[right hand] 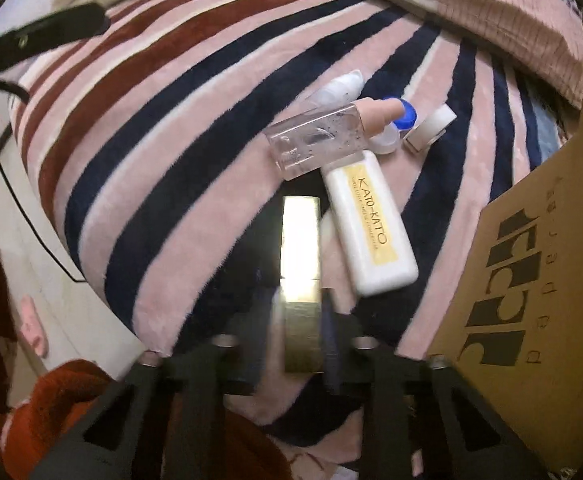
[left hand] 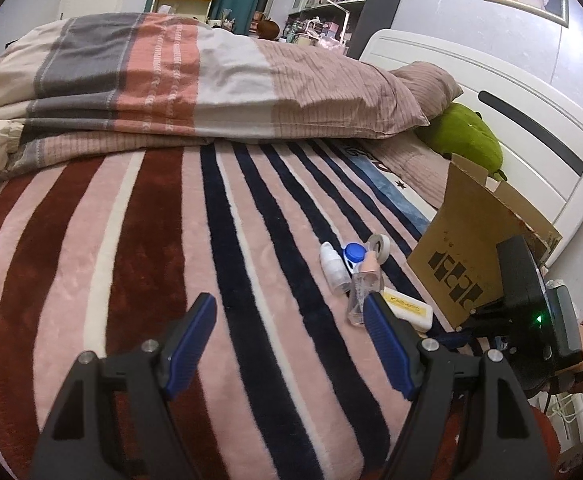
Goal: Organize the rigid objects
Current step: 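Move the right gripper back and grasp the gold lipstick tube, then carry the gold tube into the box and open the right gripper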
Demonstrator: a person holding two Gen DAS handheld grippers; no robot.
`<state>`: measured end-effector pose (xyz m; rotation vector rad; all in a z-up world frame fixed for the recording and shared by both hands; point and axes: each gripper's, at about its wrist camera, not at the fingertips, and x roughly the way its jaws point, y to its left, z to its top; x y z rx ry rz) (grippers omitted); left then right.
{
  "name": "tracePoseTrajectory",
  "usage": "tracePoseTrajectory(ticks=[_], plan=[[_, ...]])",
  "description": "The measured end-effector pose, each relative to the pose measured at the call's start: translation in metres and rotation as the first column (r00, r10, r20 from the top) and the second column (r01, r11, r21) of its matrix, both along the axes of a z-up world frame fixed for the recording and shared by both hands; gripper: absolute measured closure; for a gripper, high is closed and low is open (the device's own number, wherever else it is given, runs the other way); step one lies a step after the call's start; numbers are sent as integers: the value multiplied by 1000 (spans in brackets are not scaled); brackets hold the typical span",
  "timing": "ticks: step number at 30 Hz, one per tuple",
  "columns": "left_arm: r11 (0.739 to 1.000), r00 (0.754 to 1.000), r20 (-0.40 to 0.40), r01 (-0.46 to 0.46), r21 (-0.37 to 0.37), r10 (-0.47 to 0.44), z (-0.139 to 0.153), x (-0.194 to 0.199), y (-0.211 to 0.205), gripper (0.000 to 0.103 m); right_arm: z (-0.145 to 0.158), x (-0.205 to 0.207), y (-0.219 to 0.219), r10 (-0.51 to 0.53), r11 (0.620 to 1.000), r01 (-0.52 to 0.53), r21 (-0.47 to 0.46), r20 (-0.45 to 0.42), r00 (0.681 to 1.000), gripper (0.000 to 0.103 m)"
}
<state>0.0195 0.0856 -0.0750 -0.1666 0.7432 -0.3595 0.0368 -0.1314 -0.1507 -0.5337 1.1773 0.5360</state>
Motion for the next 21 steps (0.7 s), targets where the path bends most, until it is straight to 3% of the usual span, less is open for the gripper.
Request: tracePoseTrajectory(ticks=[6, 14, 19, 21], plan=[[995, 997, 4, 81, -51, -81, 11, -2, -13, 30, 29, -15, 17, 58, 992, -65, 110, 70, 996, 90], [976, 983, 42, 180, -125, -176, 43, -3, -37, 32, 104, -35, 36, 110, 941, -167, 295, 202, 973, 90], [958, 970, 65, 240, -156, -233, 69, 4, -63, 59, 138, -37, 23, 80, 917, -180, 356, 279, 957, 90], [953, 965, 80, 260, -158, -250, 79, 7, -76, 61, 145, -32, 8, 56, 912, -169, 374, 295, 954, 90]])
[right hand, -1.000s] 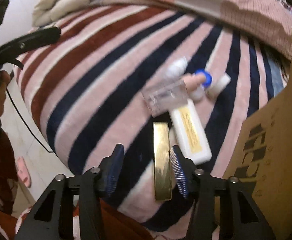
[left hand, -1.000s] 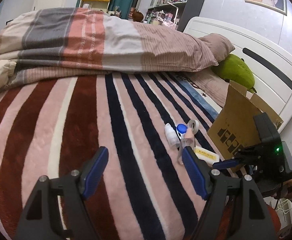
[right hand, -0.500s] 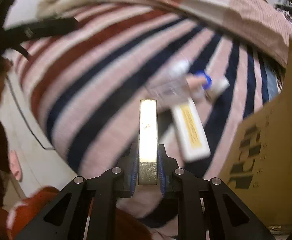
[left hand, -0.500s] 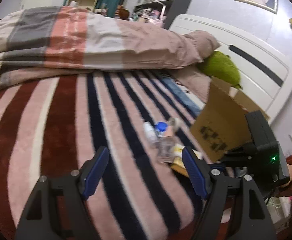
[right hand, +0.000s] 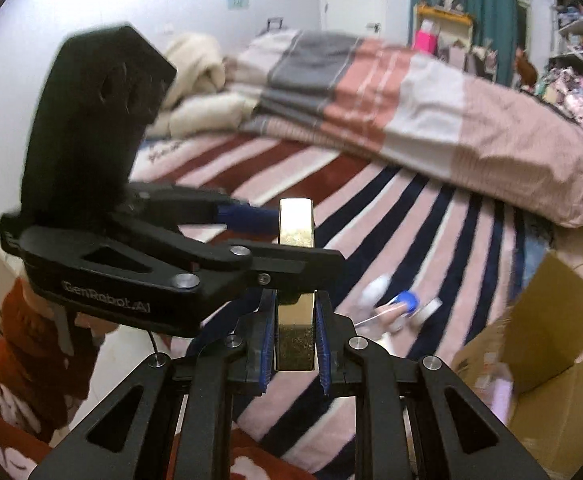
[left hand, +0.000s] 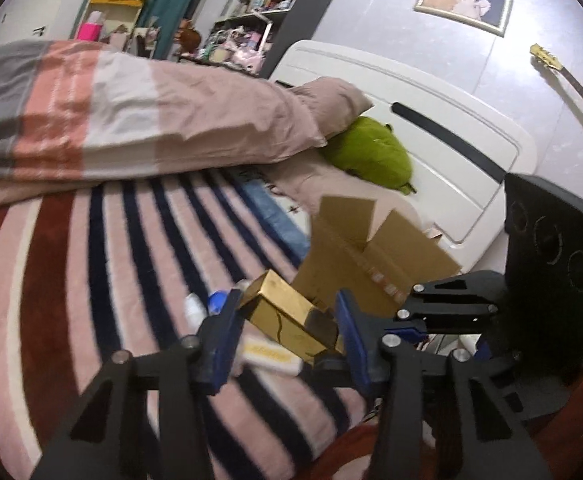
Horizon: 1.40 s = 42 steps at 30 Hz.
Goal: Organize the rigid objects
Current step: 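Carry the gold tube into the box and open the right gripper, then move the right gripper back and grasp the clear perfume bottle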
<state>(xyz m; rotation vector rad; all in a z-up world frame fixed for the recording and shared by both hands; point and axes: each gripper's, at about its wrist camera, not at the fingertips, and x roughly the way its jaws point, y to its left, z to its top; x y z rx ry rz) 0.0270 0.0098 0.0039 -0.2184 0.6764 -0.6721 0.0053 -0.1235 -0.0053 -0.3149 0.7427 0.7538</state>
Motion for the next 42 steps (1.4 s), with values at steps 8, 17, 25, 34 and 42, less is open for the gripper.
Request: tracePoseTrajectory(ticks=[8, 17, 25, 34, 42], plan=[[994, 995, 38, 87, 60, -90, 30, 26, -82, 64, 24, 17, -73, -116, 991, 114, 65, 39, 992, 90], [968, 975, -24, 222, 118, -221, 30, 77, -171, 64, 23, 46, -146, -283, 957, 281, 71, 15, 959, 90], [943, 963, -87, 269, 199, -256, 12, 97, -211, 64, 7, 59, -175, -342, 939, 342, 23, -22, 940, 90], [958, 983, -32, 183, 222, -180, 32, 88, -196, 26, 8, 54, -178, -392, 920, 392, -18, -9, 920, 56], [980, 999, 24, 41, 193, -47, 61, 63, -125, 26, 35, 28, -146, -336, 941, 334, 58, 19, 942, 53]])
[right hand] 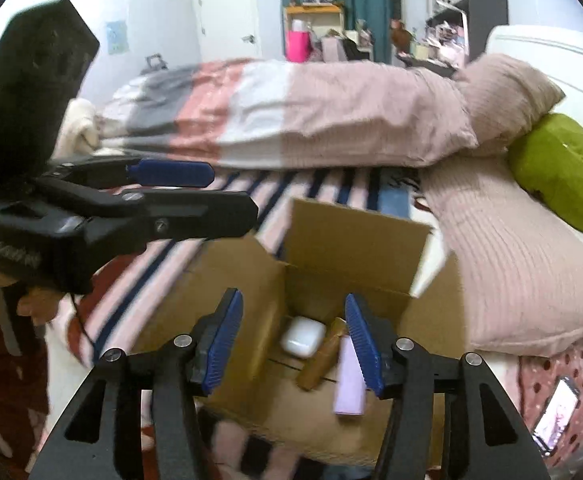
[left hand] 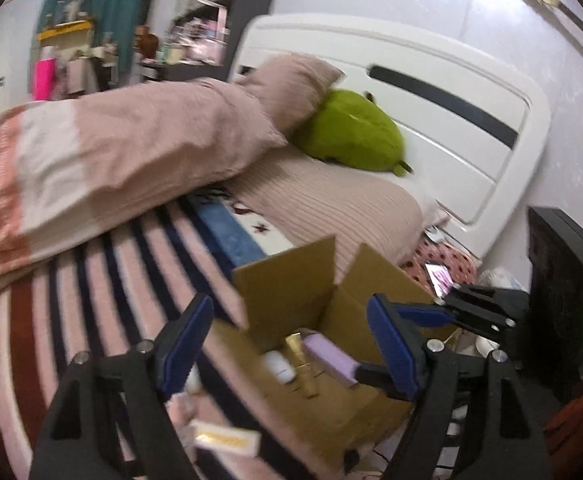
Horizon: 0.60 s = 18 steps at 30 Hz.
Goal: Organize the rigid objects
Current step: 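Move the right gripper back and grasp the clear perfume bottle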
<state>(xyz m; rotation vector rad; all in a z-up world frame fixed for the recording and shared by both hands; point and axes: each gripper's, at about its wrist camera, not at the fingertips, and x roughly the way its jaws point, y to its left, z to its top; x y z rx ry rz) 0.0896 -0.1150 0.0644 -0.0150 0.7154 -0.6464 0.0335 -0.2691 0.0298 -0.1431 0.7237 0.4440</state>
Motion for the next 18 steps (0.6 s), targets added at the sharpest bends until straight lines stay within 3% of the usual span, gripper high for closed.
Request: tracePoseTrajectory(ticks=[5, 9, 13, 18], plan=[[989, 988, 58, -145, 7, 145, 10, -22, 65, 26, 11, -23, 50, 143, 990, -143, 7, 41, 989, 53], [966, 964, 82, -256, 27, 253, -3, -41, 120, 26, -1, -30, 97, 262, 965, -262, 12, -15, 965, 53], [942, 943, 72, -329, 60, 325, -33, -52, 159, 26, -35, -19, 141, 331, 943, -333, -4, -101, 938, 53], [925, 928, 25, -372, 74, 371, -79, -56, 193, 26, -96, 11, 174, 322, 937, -343, -72, -208, 924, 52]])
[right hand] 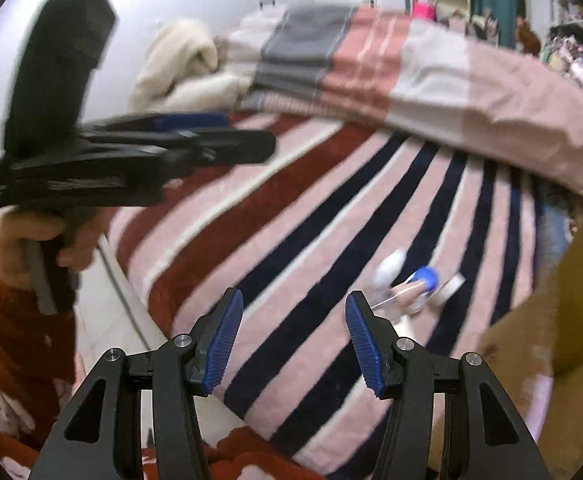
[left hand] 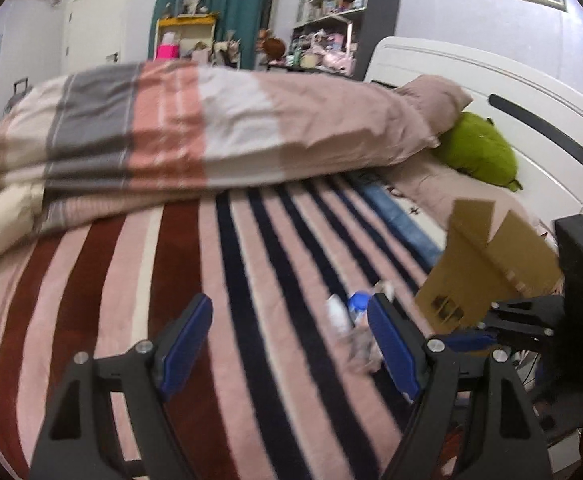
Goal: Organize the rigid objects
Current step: 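Move the right gripper back and grasp the clear perfume bottle, then carry the perfume bottle into the box and open the right gripper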
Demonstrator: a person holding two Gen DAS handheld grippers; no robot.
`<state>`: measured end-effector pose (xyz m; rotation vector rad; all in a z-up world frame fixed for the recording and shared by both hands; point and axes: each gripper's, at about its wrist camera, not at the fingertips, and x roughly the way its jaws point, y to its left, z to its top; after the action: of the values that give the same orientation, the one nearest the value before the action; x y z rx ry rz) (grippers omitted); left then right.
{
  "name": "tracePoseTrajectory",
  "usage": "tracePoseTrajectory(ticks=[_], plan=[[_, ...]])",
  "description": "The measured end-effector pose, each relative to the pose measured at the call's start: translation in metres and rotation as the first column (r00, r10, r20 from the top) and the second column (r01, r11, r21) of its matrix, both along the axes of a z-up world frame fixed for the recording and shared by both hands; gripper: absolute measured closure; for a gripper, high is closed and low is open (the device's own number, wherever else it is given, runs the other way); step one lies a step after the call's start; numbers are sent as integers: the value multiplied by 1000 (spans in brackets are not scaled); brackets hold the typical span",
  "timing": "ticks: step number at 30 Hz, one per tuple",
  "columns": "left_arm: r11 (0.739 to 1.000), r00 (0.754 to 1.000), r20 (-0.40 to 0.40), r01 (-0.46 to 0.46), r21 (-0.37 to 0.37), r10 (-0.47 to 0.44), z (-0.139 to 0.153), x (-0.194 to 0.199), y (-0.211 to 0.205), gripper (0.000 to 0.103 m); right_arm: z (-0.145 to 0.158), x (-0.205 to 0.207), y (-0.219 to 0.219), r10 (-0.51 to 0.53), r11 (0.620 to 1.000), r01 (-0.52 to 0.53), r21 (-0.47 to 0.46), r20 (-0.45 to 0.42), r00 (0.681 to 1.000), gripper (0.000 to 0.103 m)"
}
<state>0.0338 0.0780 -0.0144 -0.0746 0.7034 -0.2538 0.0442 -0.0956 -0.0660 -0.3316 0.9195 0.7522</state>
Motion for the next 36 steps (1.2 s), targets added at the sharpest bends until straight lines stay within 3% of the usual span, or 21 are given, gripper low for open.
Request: tracePoseTrajectory(ticks=[3, 4, 9, 18, 25, 31, 36], plan=[[1000, 1000, -28, -7, -20, 6, -24, 2, 11, 26, -30, 18, 3, -51, 996, 53, -75, 27, 998, 33], [1000, 999, -34, -6, -24, 5, -30, 3, 14, 26, -43, 26, 3, -65, 993, 68, -95, 38, 997, 32], [999, 999, -54, 3, -35, -5, -47, 7, 18, 26, -76, 51, -1, -123, 975, 133, -179, 68, 990, 32], [998, 997, -65, 42, -39, -45, -51, 15, 7, 26, -86, 62, -4, -140, 974, 150, -168, 74, 987, 34], [991, 992, -56, 107, -81, -112, -35, 6, -9, 26, -46, 29, -3, -88, 991, 100, -86, 134, 987, 34], [963, 971, -40, 228, -143, -235, -4, -8, -46, 26, 19, -19, -6, -26, 998, 13, 55, 237, 971, 34], [935, 952, 7, 303, -185, -307, 30, -16, -75, 31, 62, -48, -20, -33, 994, -4, 114, 317, 948, 34]])
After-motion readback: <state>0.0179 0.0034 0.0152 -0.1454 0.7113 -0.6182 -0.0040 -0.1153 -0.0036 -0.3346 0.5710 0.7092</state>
